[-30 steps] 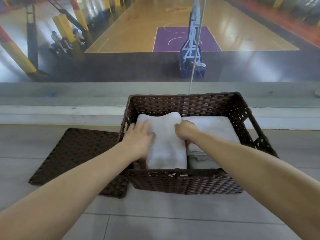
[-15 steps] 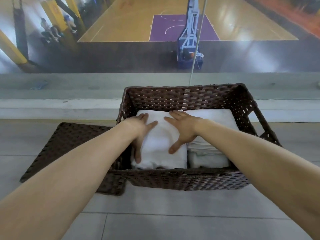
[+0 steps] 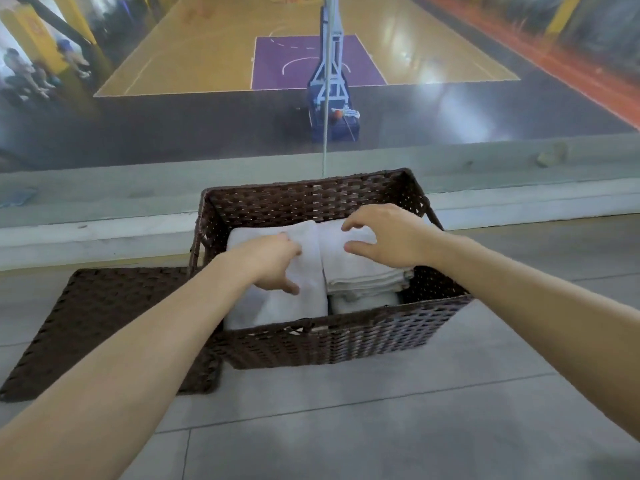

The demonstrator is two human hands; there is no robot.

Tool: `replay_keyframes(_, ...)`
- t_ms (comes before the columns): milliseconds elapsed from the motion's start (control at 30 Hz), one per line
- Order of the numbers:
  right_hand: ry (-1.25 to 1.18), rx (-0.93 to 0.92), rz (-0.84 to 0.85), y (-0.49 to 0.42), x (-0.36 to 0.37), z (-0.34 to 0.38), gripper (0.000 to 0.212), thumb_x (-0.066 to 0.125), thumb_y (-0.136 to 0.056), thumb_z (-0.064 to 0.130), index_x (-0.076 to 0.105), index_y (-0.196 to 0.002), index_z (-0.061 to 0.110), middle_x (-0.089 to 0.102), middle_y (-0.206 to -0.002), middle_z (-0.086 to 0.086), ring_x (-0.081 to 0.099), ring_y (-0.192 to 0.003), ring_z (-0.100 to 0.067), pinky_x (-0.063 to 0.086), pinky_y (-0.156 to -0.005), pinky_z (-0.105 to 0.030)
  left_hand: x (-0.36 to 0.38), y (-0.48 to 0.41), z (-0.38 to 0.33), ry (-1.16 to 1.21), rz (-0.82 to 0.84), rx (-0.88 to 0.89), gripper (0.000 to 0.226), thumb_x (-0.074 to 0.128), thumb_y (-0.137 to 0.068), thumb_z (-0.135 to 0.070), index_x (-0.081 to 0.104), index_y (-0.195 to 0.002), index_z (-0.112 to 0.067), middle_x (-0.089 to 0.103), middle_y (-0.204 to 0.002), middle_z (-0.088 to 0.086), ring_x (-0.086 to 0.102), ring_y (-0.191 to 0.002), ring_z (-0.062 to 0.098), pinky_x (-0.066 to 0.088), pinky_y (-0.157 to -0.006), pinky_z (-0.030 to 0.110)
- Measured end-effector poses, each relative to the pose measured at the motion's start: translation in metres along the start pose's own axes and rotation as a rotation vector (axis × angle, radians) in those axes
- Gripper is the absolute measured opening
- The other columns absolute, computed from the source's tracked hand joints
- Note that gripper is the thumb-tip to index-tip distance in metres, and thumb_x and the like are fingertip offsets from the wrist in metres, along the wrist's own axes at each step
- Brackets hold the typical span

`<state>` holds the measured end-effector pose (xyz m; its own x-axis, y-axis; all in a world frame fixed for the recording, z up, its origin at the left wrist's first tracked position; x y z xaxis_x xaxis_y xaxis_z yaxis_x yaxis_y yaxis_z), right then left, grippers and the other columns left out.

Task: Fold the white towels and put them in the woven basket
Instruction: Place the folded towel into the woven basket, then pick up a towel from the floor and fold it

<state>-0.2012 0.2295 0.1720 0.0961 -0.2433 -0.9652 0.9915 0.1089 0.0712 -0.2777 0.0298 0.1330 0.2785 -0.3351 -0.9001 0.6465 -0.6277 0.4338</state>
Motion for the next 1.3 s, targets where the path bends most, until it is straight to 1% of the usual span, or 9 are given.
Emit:
replay_keyframes(133, -0.291, 0.288, -0.438, 0.110, -0.011, -0.041, 0.019, 0.065, -0.102, 0.034, 0.075, -0.117, 0.026, 0.073, -0.110, 0.013, 0.068, -0.094, -0.005, 0.057, -0.088, -0.027, -0.054, 0.010, -0.090, -0.024, -0.260, 0.198, 0.061, 0.067, -0.099, -0.056, 0.053, -0.152, -0.029, 0.055, -0.151, -0.001, 0.060, -0.132, 0.028, 0.054, -0.103, 0.046)
replay_keyframes(233, -0.265, 0.514, -0.545, 0.193, 0.023, -0.079, 0.017, 0.063, -0.102, 0.021, 0.077, -0.109, 0.023, 0.073, -0.107, 0.010, 0.070, -0.093, -0.011, 0.059, -0.086, -0.028, -0.083, 0.015, -0.171, -0.076, -0.467, 0.348, 0.045, 0.061, -0.102, -0.047, 0.061, -0.141, -0.024, 0.061, -0.136, 0.002, 0.066, -0.119, 0.031, 0.058, -0.090, 0.047)
replay_keyframes(400, -0.095, 0.829, -0.376, 0.335, 0.101, -0.132, 0.022, 0.067, -0.094, 0.026, 0.075, -0.114, 0.020, 0.071, -0.111, 0.000, 0.070, -0.100, -0.026, 0.057, -0.088, -0.037, -0.090, 0.020, -0.308, -0.227, -0.562, 0.618, 0.044, 0.062, -0.102, -0.048, 0.062, -0.134, -0.018, 0.063, -0.123, 0.009, 0.067, -0.113, 0.036, 0.054, -0.082, 0.047)
replay_keyframes(533, -0.097, 1.364, 0.152, 0.464, 0.201, -0.148, 0.105, 0.069, -0.074, 0.080, 0.026, -0.159, 0.036, 0.028, -0.158, -0.014, 0.037, -0.145, -0.042, 0.048, -0.104, -0.057, -0.045, 0.005, -0.382, -0.378, -0.389, 0.765, 0.044, 0.055, -0.106, -0.049, 0.059, -0.139, -0.020, 0.065, -0.129, 0.008, 0.069, -0.114, 0.033, 0.055, -0.078, 0.043)
replay_keyframes(633, -0.274, 1.598, 0.266, 0.531, 0.256, -0.137, 0.119, 0.061, -0.064, 0.092, 0.004, -0.158, 0.047, 0.014, -0.162, -0.018, 0.030, -0.144, -0.050, 0.044, -0.103, -0.065, -0.002, -0.002, -0.402, -0.524, -0.217, 0.774, 0.049, 0.054, -0.105, -0.053, 0.056, -0.144, -0.023, 0.065, -0.136, 0.007, 0.068, -0.122, 0.031, 0.054, -0.080, 0.039)
replay_keyframes(867, -0.399, 1.222, 0.091, 0.463, 0.238, -0.122, 0.030, 0.061, -0.089, 0.019, 0.054, -0.118, 0.016, 0.065, -0.119, -0.009, 0.065, -0.116, -0.035, 0.047, -0.086, -0.034, 0.012, 0.020, -0.377, -0.548, -0.164, 0.791, 0.052, 0.056, -0.104, -0.056, 0.053, -0.149, -0.029, 0.063, -0.142, 0.000, 0.063, -0.131, 0.026, 0.055, -0.101, 0.041)
replay_keyframes(1100, -0.568, 0.835, -0.032, 0.278, 0.111, -0.049, 0.053, 0.074, -0.091, 0.037, 0.062, -0.140, 0.021, 0.070, -0.117, -0.006, 0.065, -0.108, -0.028, 0.053, -0.086, -0.035, 0.008, 0.071, -0.255, 0.012, -0.089, 0.668, 0.072, 0.080, -0.087, -0.051, 0.047, -0.150, -0.037, 0.063, -0.134, -0.012, 0.060, -0.125, 0.015, 0.052, -0.099, 0.038)
replay_keyframes(1200, -0.614, 0.694, -0.004, 0.242, 0.078, -0.001, 0.038, 0.078, -0.090, 0.041, 0.069, -0.120, 0.020, 0.067, -0.100, 0.000, 0.066, -0.095, -0.024, 0.049, -0.069, -0.033, 0.012, 0.105, -0.208, 0.262, -0.136, 0.453, 0.085, 0.093, -0.072, -0.049, 0.052, -0.144, -0.031, 0.060, -0.132, -0.010, 0.060, -0.120, 0.016, 0.052, -0.094, 0.038)
replay_keyframes(1300, -0.556, 0.512, -0.100, 0.221, 0.045, 0.046, 0.021, 0.071, -0.095, 0.038, 0.068, -0.105, 0.019, 0.066, -0.097, 0.001, 0.063, -0.091, -0.022, 0.043, -0.063, -0.032, 0.009, 0.135, -0.169, 0.473, -0.225, 0.261, 0.053, 0.094, -0.075, -0.044, 0.064, -0.115, -0.027, 0.070, -0.110, -0.005, 0.065, -0.100, 0.020, 0.053, -0.080, 0.038)
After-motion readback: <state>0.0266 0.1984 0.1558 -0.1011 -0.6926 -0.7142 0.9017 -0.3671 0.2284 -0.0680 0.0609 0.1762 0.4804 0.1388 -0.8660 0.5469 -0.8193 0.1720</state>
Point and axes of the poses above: each hand's wrist, its own y-axis away from the middle knuckle, its own x-axis out of the palm, z = x × y, the point moved 4 cm from there along -y, towards the middle knuckle
